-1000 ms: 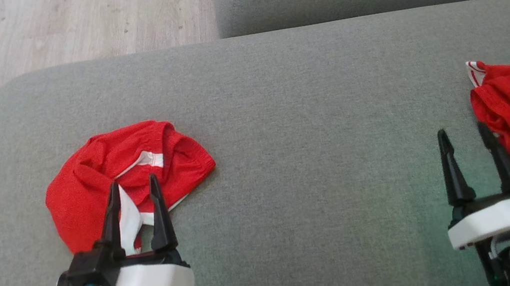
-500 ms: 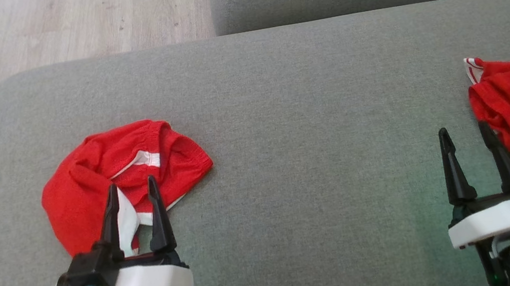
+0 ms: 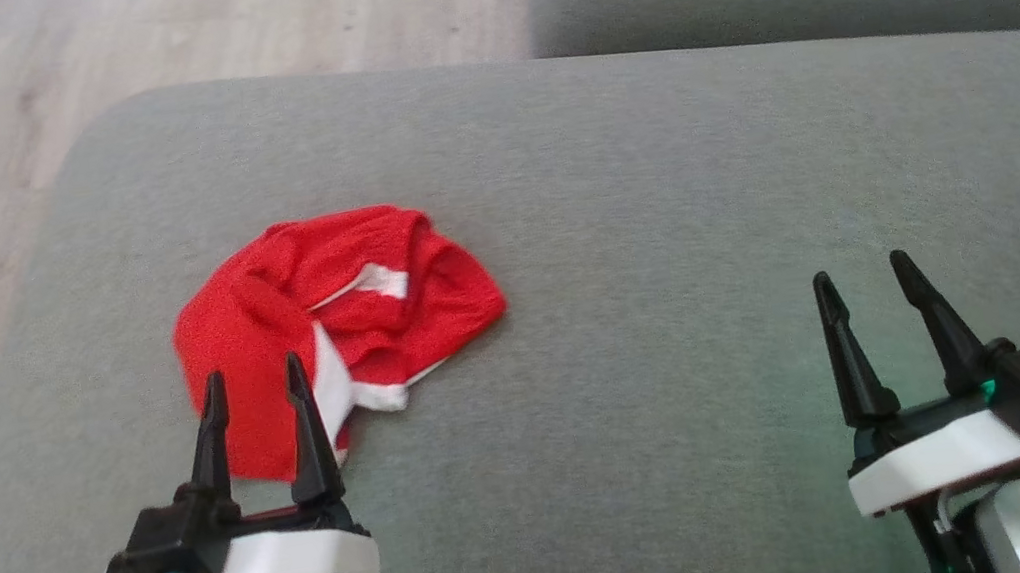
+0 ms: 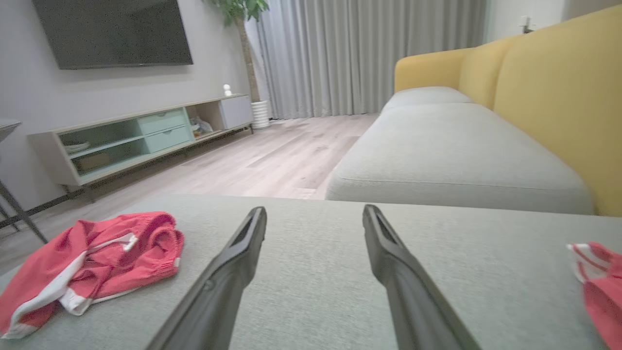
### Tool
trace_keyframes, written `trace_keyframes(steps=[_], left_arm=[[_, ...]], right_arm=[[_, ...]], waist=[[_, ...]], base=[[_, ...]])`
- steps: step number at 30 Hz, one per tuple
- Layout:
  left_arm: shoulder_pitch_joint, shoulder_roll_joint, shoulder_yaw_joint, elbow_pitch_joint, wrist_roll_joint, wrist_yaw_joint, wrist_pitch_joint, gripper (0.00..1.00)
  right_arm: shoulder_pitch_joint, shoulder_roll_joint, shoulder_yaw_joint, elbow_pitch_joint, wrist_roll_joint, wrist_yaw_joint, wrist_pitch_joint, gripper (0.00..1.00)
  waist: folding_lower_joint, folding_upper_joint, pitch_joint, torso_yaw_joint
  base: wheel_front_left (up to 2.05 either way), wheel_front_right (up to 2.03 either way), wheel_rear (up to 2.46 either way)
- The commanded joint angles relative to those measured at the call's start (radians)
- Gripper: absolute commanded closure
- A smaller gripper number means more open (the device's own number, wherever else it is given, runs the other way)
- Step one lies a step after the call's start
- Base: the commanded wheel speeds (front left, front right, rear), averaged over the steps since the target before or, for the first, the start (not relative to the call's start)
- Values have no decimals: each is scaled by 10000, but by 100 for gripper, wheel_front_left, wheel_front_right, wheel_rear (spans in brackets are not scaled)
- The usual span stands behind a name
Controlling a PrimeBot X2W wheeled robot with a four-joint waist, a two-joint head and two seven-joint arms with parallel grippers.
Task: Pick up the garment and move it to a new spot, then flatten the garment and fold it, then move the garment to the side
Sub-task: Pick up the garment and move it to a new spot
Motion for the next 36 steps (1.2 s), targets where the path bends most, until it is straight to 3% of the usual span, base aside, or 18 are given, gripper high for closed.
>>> trace_keyframes(steps=[1, 9, 16, 20, 25, 31, 36], left_arm=[[-343, 66, 393, -294, 43, 35, -65, 0], [-182, 66, 548, -232, 162, -16, -65, 0], [-109, 66, 636, -131, 245, -57, -65, 0], [-159, 66, 623, 24, 335, -144, -65, 0], [-693, 121, 308, 1078, 551, -565, 49, 0], [-1976, 500, -650, 2847, 839, -1192, 1748, 0], [-2758, 724, -1152, 3794, 677, -1406, 2933, 0]], right_arm=[[-156, -47, 285, -377, 80, -7, -108, 0], [114, -47, 565, -441, 236, -7, -108, 0], [119, -47, 693, -369, 267, -7, -108, 0], [58, -47, 794, -359, 253, -7, -108, 0], [-50, -47, 759, -342, 166, -7, -108, 0], [-270, -47, 632, -379, -54, -7, -108, 0], [-439, -47, 571, -413, -177, -7, -108, 0]], waist=[[0, 0, -93, 547], [0, 0, -249, 1846], [0, 0, -252, 2206], [0, 0, -128, 2146], [0, 0, 184, 1832], [0, 0, 716, 1404], [0, 0, 1079, 1070]], base=[[0, 0, 0], [0, 0, 0], [0, 0, 0], [0, 0, 0], [0, 0, 0], [0, 0, 0], [0, 0, 0]])
